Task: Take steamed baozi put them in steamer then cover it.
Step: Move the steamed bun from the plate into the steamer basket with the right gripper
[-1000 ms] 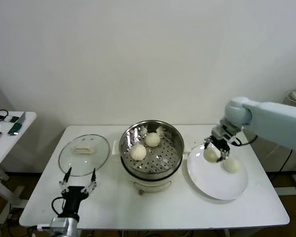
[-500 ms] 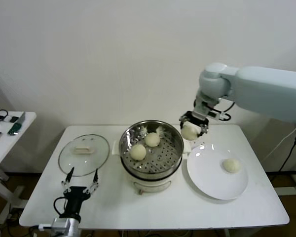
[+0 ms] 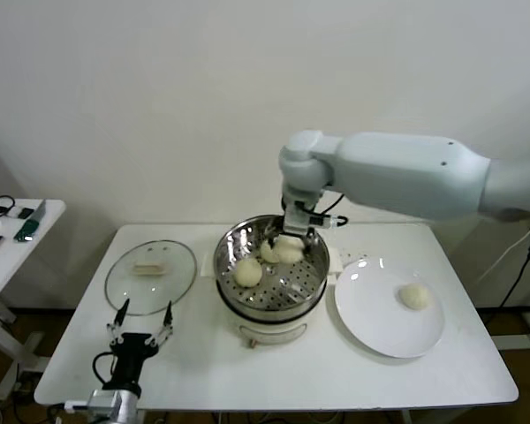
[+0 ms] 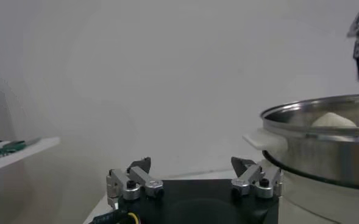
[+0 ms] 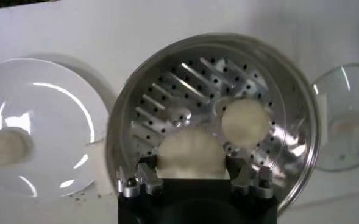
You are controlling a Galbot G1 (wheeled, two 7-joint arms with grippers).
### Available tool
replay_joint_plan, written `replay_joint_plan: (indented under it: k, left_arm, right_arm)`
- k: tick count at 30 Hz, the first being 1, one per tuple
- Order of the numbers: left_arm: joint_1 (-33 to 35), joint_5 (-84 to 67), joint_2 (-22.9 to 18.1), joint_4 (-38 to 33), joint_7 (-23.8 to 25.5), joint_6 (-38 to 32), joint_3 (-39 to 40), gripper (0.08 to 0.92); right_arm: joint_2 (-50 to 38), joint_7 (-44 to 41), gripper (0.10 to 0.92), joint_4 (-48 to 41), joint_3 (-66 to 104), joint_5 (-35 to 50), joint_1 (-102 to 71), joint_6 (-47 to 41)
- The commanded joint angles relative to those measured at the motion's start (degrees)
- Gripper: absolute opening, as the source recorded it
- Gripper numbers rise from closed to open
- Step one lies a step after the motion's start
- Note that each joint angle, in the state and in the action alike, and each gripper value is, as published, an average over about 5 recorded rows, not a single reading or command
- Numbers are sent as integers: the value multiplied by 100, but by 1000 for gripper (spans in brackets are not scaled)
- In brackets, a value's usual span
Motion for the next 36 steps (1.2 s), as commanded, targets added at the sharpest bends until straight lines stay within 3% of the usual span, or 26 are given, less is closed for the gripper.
replay_joint_plan:
  k: [1,24,36]
  left_arm:
    - [-2,-56,39,58,1,-5,-21,823]
    - [-28,-153,-16,218,-4,-27,-19,823]
    - [-18,-169,-11,216,-6,-32,-42,823]
  right_arm:
    - [466,-52,738,-83,154,-424,-675,150]
    - [428,-205,740,-83,82,-441,-916,106]
    - [294,-274,822,-80,193,-326,-827,89]
